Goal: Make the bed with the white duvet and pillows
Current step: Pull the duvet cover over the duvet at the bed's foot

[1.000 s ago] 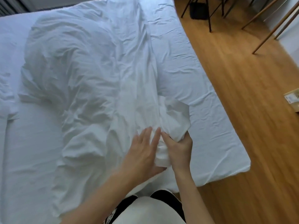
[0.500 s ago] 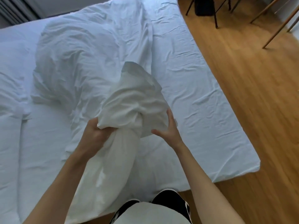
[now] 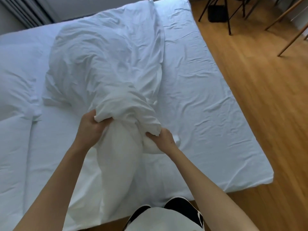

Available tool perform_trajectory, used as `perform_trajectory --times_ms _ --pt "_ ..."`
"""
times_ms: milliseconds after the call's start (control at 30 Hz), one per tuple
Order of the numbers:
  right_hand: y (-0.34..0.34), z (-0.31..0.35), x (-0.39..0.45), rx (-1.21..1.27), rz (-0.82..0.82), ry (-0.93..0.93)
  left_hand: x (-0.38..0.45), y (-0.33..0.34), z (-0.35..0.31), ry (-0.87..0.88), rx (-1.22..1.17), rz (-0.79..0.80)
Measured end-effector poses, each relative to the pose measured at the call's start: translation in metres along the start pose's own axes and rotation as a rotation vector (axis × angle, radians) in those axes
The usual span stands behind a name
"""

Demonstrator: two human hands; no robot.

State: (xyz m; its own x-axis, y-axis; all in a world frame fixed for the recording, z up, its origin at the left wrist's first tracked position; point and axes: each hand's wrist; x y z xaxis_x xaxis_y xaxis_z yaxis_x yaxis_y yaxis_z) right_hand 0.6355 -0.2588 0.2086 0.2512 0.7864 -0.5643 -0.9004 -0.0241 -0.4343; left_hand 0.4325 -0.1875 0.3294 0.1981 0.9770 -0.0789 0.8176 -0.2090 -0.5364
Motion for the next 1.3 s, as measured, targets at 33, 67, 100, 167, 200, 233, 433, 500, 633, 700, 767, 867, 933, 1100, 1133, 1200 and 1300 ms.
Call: perform_trajectory --times_ms 33,67,100,167,200,233,433,500,633,700,767,867,933,1100,1133,1200,1300 --pt "-0.001 -0.009 -0.010 0.015 0.043 0.052 0.004 0.004 0.007 0.013 0.095 0.000" --pt "-0.005 -0.017 -0.022 0.046 0.081 0.097 0.008 0.011 0.018 0.014 0.202 -0.005" --pt "-0.013 -0.025 -0.037 0.084 0.110 0.133 0.012 0.020 0.031 0.007 0.301 -0.008" --pt "-0.030 -0.041 -0.068 0.155 0.151 0.178 0.011 0.044 0.051 -0.015 0.453 0.024" --pt "-0.041 -0.048 -0.084 0.186 0.166 0.196 0.005 0.059 0.056 -0.013 0.508 0.047" --pt "-0.052 -0.055 -0.098 0.228 0.180 0.215 -0.004 0.078 0.060 0.005 0.551 0.062" --pt "-0.152 -0.081 -0.139 0.662 0.216 0.390 -0.133 0.200 0.027 0.391 0.323 -0.182" --pt "-0.190 -0.090 -0.132 0.733 0.206 0.414 -0.171 0.231 0.009 0.524 0.229 -0.199" --pt "-0.240 -0.104 -0.107 0.830 0.265 0.491 -0.228 0.314 -0.028 0.566 0.322 -0.201" --pt "-0.247 -0.106 -0.101 0.836 0.334 0.519 -0.255 0.359 -0.043 0.240 0.258 -0.281" --pt "-0.250 -0.107 -0.103 0.829 0.394 0.558 -0.283 0.396 -0.054 -0.223 0.110 -0.363" --pt "-0.251 -0.110 -0.115 0.804 0.497 0.650 -0.315 0.439 -0.067 -0.545 -0.020 -0.330" --pt "-0.252 -0.113 -0.121 0.761 0.538 0.691 -0.322 0.460 -0.082 -0.502 0.022 -0.344" --pt "-0.252 -0.137 -0.133 0.693 0.566 0.740 -0.294 0.493 -0.131 -0.421 0.123 -0.604" --pt "-0.253 -0.146 -0.136 0.669 0.584 0.734 -0.288 0.498 -0.132 -0.486 0.082 -0.703" --pt "-0.263 -0.164 -0.144 0.627 0.625 0.732 -0.289 0.508 -0.126 -0.631 0.014 -0.902" --pt "-0.297 -0.192 -0.150 0.573 0.655 0.682 -0.313 0.519 -0.121 -0.628 0.073 -1.065"
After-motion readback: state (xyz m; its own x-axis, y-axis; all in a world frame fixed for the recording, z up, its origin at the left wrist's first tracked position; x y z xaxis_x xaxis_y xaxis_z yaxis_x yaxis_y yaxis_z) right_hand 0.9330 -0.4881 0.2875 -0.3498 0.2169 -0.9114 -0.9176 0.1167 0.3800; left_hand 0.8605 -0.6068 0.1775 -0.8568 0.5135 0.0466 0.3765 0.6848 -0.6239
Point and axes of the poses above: each hand's wrist, its own x-axis towards the middle knuckle, its own y-axis out of the palm, z = x × y, and after that the axes turned 6 degrees about y, right-handed
